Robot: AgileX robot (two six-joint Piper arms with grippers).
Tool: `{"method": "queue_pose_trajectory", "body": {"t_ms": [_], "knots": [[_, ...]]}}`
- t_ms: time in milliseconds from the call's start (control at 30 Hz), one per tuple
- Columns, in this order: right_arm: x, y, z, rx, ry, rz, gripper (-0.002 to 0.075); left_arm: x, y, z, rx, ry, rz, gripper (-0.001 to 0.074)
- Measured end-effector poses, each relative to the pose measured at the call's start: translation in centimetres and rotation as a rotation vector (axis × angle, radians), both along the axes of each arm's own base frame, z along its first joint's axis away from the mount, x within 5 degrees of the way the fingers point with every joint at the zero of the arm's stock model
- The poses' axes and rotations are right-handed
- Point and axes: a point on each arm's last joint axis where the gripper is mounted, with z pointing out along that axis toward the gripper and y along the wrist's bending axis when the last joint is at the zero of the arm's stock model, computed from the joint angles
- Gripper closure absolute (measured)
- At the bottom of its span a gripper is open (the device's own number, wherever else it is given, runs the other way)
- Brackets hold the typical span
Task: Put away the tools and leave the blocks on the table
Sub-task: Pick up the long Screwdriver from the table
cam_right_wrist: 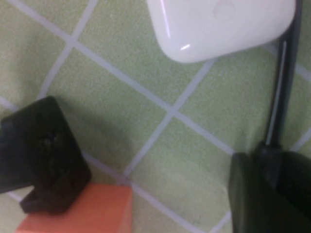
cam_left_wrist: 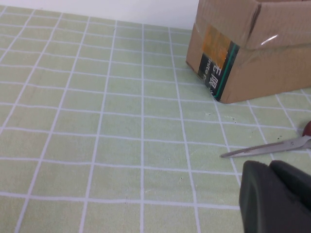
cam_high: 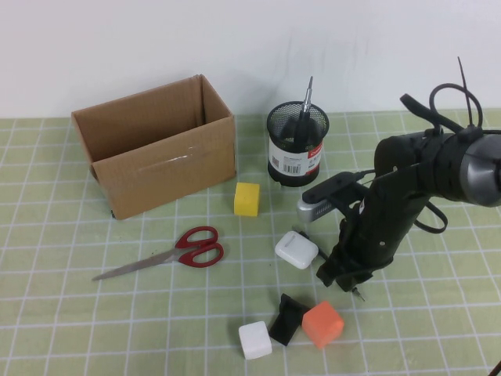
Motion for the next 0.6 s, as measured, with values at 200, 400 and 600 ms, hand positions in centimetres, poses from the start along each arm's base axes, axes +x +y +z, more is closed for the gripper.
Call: {"method": "queue_pose_trajectory", "body": {"t_ms": [200,400,600], "knots": [[0.0,-0.1,0.0,-0.013,-0.001,-0.015,0.0685,0.0,0.0,0.0,0.0,0.0,0.0,0.0739],[0.3,-0.4,2.9,0.014,-0.132,-0.06,0.0686,0.0,0.0,0.0,0.0,0.0,0.0,0.0739],[0.5,-1.1,8.2,0.086,-0.377,-0.111,0.0687,0.0,0.0,0.0,0.0,0.0,0.0,0.0739]]}}
